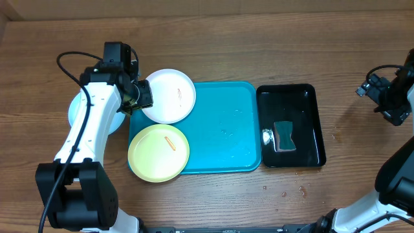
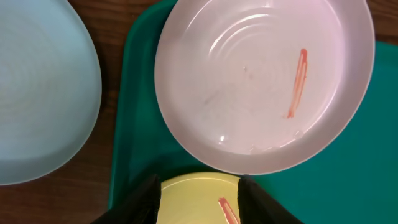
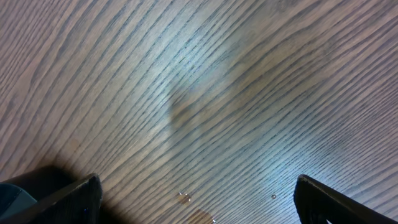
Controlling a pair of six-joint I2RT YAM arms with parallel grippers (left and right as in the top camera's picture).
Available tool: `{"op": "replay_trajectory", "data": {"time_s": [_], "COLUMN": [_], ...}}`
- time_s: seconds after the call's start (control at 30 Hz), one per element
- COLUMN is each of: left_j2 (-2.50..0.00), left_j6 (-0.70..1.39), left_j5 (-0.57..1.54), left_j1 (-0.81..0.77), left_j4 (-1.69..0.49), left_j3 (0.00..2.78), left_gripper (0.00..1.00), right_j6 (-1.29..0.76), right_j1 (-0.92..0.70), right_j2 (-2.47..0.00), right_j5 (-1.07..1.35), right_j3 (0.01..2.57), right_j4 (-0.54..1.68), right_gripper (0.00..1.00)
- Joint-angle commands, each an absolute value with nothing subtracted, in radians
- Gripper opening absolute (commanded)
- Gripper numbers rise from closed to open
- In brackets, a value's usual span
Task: Clean dirty plates on tray and stack at the side
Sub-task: 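Move the left gripper to the white plate rim and grip it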
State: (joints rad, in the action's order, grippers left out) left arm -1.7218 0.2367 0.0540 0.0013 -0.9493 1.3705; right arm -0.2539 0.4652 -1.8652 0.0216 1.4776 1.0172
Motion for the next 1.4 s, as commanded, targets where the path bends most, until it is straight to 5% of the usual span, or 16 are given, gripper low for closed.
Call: {"op": "replay_trajectory", "data": {"time_s": [0.0, 0.93, 1.37], "left_j2": [-1.713, -1.713, -1.762], "left_j6": [0.251, 0.27, 0.271], "left_j5": [-0.019, -0.063, -0.062], "left_j1": [0.001, 0.0, 0.0], "left_j4": [-0.914, -0.49, -0.455], "left_j3": [1.323, 1.063, 1.05], "left_gripper": [0.42, 0.45, 0.42], "right_j6": [-0.256, -0.256, -0.256], "right_j1": [0.469, 0.469, 0.469], "right_j2": [-1.837, -1.837, -1.837], "right_j5": [0.016, 0.016, 0.016], "right_j3": [1.498, 1.498, 1.498], "right_j4": [1.014, 1.014, 1.014], "right_gripper": [1.0, 1.0, 1.0]}}
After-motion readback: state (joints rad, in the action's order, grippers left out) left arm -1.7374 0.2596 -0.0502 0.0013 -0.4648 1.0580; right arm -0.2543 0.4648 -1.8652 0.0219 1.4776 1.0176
